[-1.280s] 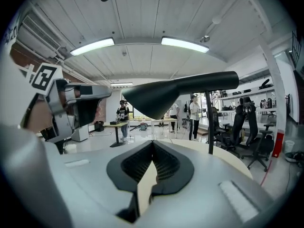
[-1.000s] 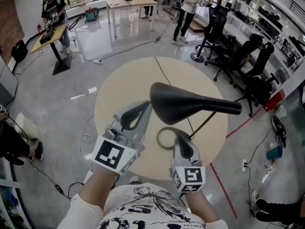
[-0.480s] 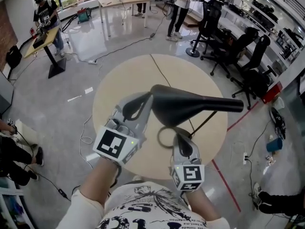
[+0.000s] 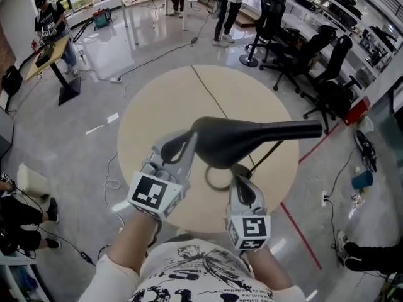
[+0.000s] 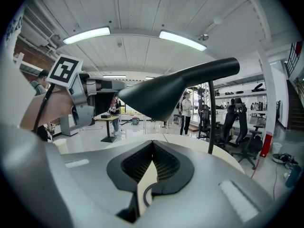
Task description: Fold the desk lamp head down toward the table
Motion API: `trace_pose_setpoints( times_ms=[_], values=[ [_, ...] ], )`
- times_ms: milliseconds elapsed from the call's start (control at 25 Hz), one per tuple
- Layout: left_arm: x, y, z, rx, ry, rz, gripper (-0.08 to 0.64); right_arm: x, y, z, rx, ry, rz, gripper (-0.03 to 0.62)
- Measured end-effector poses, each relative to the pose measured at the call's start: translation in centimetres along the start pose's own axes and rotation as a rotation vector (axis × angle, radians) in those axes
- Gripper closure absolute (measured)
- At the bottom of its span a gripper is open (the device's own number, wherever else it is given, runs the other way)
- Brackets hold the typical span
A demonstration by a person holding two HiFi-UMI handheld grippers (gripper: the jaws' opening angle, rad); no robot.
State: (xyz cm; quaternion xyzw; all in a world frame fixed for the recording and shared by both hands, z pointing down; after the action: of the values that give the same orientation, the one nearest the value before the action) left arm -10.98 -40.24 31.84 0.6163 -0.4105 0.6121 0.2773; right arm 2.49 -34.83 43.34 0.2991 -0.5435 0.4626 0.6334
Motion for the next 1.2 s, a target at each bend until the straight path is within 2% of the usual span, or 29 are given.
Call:
trace_pose_setpoints(
  times_ms=[160,520,1040,1200],
  values=[
    [2.2,-1.4,0.3,0.035,0.041,0.003,0.555,-0.1,-1.0,-0.5,0.034,0.003,0.004,0.583],
    [5.4,-3.8,1.3,0.114,0.098,-0.076,0.555,1.1,-2.5,-2.0,0.108,0.035,0.013,0.583],
    [9.2,-6.5,2.3,0.19,0.168,-0.13,0.555,2.8,-3.7,-3.1,0.154,0.069,0.04,0.583],
    [10.3,-6.8,2.5,0.191,0.17,-0.173,0.555,3.7,-3.6,-3.0,0.158,0.084,0.063,0.583]
  ],
)
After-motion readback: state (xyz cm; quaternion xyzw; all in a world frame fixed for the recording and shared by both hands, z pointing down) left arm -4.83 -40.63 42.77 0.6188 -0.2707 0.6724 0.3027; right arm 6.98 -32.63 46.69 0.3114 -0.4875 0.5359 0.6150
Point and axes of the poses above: the fingertips, and each gripper's own axes: z forward along the fingers, y to its left, x out of its underside, the point moved 1 cm from there along -z, backward along the fingers, and after that the axes turned 8 degrees about z, right-handed, at the moved point
